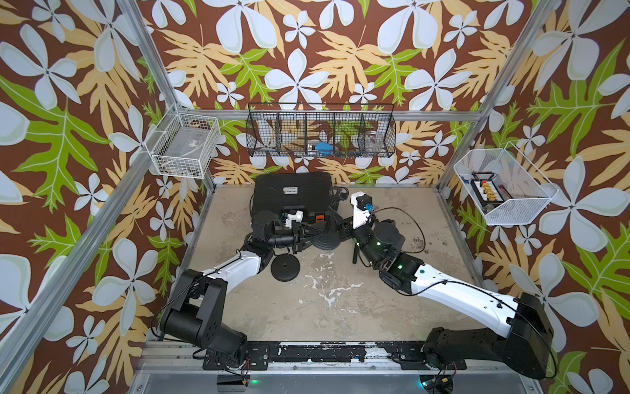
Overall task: Assemble a microphone stand
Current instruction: Screw the microphone stand pole into the microphone stand base.
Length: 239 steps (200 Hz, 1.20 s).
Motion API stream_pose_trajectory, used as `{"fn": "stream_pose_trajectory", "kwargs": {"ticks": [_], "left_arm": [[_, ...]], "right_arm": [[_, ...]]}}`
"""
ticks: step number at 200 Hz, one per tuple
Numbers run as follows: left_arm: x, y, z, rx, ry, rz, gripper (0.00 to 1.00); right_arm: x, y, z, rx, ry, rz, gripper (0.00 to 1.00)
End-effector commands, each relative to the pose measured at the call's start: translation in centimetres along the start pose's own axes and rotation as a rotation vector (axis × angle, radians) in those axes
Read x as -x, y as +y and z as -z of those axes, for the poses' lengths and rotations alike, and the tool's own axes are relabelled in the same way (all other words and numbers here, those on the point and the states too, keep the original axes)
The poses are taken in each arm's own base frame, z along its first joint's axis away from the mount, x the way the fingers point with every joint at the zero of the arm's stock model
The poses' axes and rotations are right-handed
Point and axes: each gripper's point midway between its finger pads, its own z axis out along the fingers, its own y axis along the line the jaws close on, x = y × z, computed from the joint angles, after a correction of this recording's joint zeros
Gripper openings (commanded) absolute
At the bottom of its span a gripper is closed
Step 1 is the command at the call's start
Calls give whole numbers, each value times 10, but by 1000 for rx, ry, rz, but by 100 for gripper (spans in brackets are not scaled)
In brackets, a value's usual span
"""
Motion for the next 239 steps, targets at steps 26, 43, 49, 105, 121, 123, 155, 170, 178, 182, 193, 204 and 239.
{"fn": "stream_pose_trajectory", "kwargs": {"ticks": [26,43,49,105,121,123,155,170,178,182,193,204,239], "left_arm": [[3,-15,3,-48,22,-78,0],[1,-12,2,-43,37,-77,0],[0,-11,2,-38,46,-77,0],[-6,-3,0,7,101,-109,0],[-7,-2,0,6,110,-109,0],[-7,-2,0,7,111,-109,0],[-11,-3,-4,2,142,-116,0],[-15,-3,-7,0,167,-115,0],[-16,-3,-9,-1,178,-116,0],[-17,-3,-10,-1,181,-116,0],[-18,-2,-11,0,184,-116,0],[-18,-1,-11,1,185,-112,0],[-19,0,-11,3,186,-109,0]], "right_arm": [[0,37,31,634,37,-9,89],[0,31,37,771,39,-15,84],[-1,30,38,811,42,-15,81],[-12,32,33,1084,79,64,74],[-9,34,33,1122,62,78,74],[-9,34,33,1127,60,79,74],[-6,37,32,1181,35,98,68],[-6,38,30,1210,30,100,65],[-6,38,27,1220,32,95,62],[-6,37,26,1225,35,90,60],[-6,38,24,1240,36,87,57],[-6,38,21,1243,41,79,52],[-12,35,17,1206,54,64,32]]}}
